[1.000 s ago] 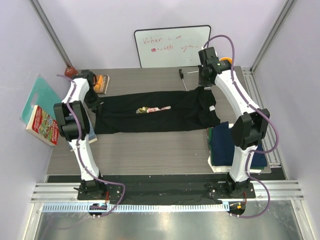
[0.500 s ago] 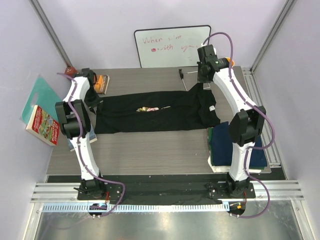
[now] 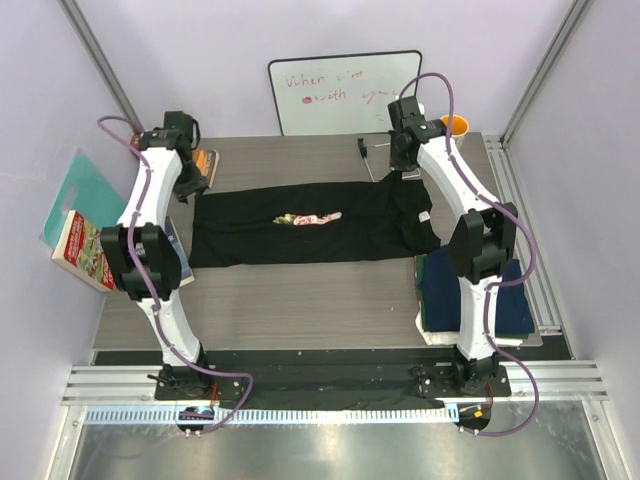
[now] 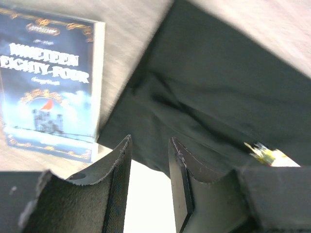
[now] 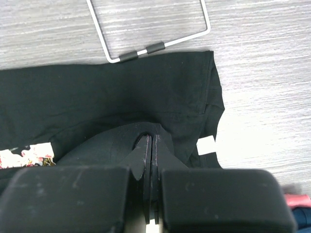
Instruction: Fold and stack the t-shirts
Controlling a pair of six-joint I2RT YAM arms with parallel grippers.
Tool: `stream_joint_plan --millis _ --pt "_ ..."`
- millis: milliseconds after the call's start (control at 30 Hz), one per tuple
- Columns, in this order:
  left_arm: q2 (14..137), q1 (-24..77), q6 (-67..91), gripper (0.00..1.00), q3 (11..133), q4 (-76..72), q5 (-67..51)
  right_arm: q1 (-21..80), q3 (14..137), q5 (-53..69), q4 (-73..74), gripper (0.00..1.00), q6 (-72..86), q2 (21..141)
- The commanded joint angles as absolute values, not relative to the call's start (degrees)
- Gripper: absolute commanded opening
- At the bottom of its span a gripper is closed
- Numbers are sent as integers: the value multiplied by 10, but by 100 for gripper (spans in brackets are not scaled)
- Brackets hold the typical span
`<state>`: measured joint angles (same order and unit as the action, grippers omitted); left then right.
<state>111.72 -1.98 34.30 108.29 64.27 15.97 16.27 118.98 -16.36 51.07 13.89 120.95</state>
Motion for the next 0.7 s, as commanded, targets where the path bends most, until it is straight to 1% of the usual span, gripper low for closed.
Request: stream_joint_plan --millis 0,33,167,267,333,667 --pt "1069 15 345 37 1056 591 131 156 1235 -170 485 1 149 1213" --pt "1067 20 345 36 1046 575 72 155 1237 -171 485 1 149 1214" --pt "1075 57 347 31 963 552 38 153 1226 -186 476 1 150 1210" --pt "1093 66 359 17 919 544 15 149 1216 -185 473 1 149 1210" --pt "1108 66 359 12 911 551 15 149 1209 -181 471 1 147 1211" --pt "1152 65 335 10 934 573 98 149 1173 -148 474 1 138 1230"
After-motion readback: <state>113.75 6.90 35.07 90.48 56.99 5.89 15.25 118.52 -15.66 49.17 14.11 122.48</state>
